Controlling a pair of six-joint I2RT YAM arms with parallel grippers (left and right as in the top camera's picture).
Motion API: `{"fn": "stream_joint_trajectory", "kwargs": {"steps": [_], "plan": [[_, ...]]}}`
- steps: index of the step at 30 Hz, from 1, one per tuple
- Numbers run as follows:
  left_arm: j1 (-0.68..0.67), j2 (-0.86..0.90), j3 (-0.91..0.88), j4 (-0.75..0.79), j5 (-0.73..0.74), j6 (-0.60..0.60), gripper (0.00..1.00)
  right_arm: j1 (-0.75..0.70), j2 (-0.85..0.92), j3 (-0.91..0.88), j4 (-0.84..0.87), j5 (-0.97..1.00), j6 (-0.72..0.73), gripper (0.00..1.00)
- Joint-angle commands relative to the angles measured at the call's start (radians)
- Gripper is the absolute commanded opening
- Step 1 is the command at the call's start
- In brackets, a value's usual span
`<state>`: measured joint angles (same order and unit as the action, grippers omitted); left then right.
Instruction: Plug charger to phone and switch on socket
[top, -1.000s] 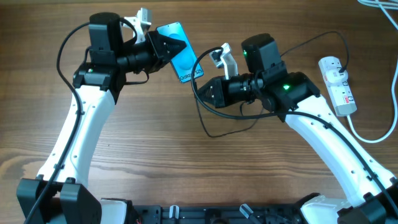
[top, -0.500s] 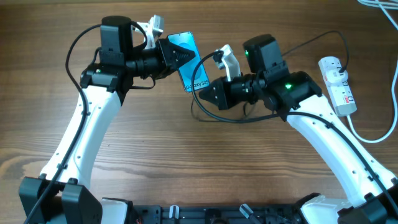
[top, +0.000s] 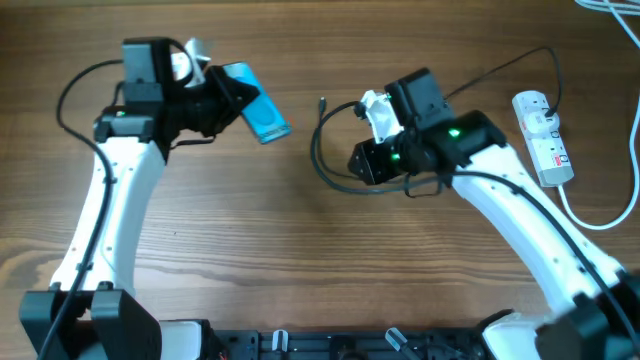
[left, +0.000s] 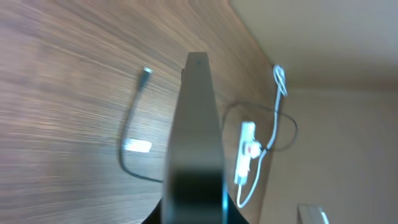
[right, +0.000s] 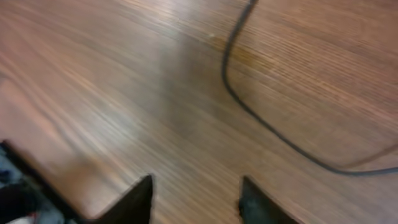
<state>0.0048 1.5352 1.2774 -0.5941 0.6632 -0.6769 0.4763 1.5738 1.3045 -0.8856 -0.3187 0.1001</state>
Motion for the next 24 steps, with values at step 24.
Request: {"fn": "stream_joint_trajectory", "kwargs": {"steps": [24], "plan": [[0.061,-0.003,0.0,-0.021,-0.34,0.044,0.04,0.099,0.488,0.09,0.653,0.486,0.135,0.56]]}}
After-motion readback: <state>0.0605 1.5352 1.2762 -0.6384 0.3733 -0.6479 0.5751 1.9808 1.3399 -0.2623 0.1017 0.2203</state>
